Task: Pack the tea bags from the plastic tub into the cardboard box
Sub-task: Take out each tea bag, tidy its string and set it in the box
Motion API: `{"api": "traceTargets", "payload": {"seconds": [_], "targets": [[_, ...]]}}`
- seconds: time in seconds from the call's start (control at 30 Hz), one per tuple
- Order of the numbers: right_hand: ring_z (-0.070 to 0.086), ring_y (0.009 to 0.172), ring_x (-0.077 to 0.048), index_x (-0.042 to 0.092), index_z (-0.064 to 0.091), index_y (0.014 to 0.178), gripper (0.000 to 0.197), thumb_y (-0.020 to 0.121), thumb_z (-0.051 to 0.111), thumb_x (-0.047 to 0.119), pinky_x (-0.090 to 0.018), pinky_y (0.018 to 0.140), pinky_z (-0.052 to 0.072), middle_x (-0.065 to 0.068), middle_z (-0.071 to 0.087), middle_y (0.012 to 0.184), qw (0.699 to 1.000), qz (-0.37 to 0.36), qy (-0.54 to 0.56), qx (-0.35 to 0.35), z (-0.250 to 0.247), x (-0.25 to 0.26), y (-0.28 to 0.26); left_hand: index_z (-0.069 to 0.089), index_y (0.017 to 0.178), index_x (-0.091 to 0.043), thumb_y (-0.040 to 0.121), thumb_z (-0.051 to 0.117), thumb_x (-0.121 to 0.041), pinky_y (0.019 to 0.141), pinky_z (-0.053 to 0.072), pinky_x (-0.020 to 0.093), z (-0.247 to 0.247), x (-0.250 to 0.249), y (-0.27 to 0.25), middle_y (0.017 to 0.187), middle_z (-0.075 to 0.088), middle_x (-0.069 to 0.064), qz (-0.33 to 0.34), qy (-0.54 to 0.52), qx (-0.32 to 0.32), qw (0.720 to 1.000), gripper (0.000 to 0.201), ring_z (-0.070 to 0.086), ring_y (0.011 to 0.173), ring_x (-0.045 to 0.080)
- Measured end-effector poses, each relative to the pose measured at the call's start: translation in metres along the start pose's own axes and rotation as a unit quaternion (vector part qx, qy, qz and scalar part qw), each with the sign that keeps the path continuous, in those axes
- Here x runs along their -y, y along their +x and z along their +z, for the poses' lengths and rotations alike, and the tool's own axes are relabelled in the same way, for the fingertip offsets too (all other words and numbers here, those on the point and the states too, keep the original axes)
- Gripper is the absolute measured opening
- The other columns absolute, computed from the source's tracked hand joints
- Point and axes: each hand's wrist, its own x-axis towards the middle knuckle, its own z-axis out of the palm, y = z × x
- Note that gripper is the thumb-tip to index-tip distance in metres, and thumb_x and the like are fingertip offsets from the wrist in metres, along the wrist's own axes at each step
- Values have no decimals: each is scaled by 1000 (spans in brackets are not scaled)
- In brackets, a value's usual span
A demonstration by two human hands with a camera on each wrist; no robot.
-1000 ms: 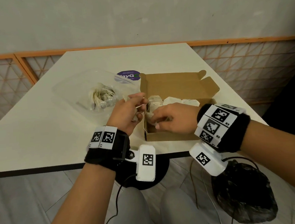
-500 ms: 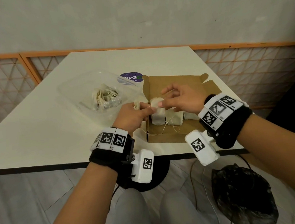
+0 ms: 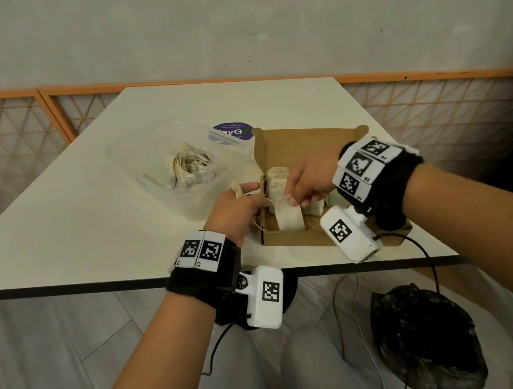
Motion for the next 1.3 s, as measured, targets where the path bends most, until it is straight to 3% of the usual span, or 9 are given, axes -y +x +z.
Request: {"api": "traceTargets", "payload": {"seconds": [0.23, 0.4, 0.53, 0.7, 0.77, 0.9, 1.0, 1.13, 1.3], "targets": [[56, 33, -5, 3, 52, 79, 14, 91, 51, -5, -15, 41, 48, 0, 57, 36, 995, 62, 77, -26, 2, 6, 17, 61, 95, -13, 81, 60, 8, 45, 39, 20, -2, 4, 2, 47, 51, -4, -2, -4, 4, 1000, 26, 46, 42, 8], [57, 35, -9, -2, 58, 95, 7, 91, 52, 1, -17, 44, 49, -12, 61, 63, 991, 88, 80, -59, 0, 8, 16, 62, 89, -15, 81, 59, 8, 43, 37, 19, -2, 4, 0, 52, 49, -1, -2, -3, 9, 1000, 24, 43, 44, 9], [58, 63, -15, 4, 59, 90, 6, 86, 57, 1, -23, 64, 52, -13, 64, 81, 988, -13, 27, -151, -6, -4, 2, 62, 89, -16, 82, 58, 7, 47, 37, 21, -2, 3, 0, 56, 48, 1, -5, -6, 14, 1000, 24, 42, 50, 12], [65, 78, -28, 16, 64, 93, 19, 81, 58, 2, -35, 77, 54, -15, 68, 92, 999, -20, -36, -10, 22, -20, -2, 61, 86, -17, 89, 57, -4, 44, 36, 18, 0, -1, -1, 62, 50, -2, -12, -42, 10, 999, 14, 43, 51, 8], [64, 78, -27, 17, 61, 100, 24, 83, 57, 2, -35, 75, 53, -14, 67, 91, 999, -40, -25, -19, 22, -22, -1, 59, 92, -13, 92, 57, -14, 41, 34, 15, -1, -8, -1, 73, 49, -1, -11, -103, 10, 995, 2, 43, 53, 7], [60, 69, -13, 14, 63, 95, 9, 88, 59, 10, -22, 66, 52, -5, 65, 82, 980, -114, 104, -126, 13, -17, -16, 56, 100, -9, 97, 45, -24, 42, 35, 14, -4, -22, -2, 78, 52, 0, -49, -245, 71, 966, 19, 48, 62, 9], [60, 65, -8, 15, 64, 83, 12, 84, 66, 26, -17, 58, 51, 0, 65, 74, 957, -167, 174, -163, 16, -3, -31, 59, 98, -5, 100, 35, -25, 53, 45, 19, 4, -30, -2, 86, 60, 6, -55, -276, 91, 955, 31, 56, 71, 15], [64, 68, -13, 14, 63, 100, 40, 71, 76, 38, -30, 69, 57, 1, 65, 77, 974, -142, 120, -128, 24, 1, -28, 58, 103, -1, 102, 31, -25, 76, 52, 33, 19, -37, -6, 98, 63, 11, -62, -308, 119, 942, 36, 62, 90, 22], [62, 78, -11, 26, 64, 98, 32, 70, 79, 28, -25, 77, 53, 3, 65, 87, 950, -209, 98, -210, 33, -5, -25, 56, 92, -11, 102, 29, -33, 54, 54, 25, 30, -38, -11, 72, 61, 7, -97, -284, 156, 941, 36, 66, 59, 20]]}}
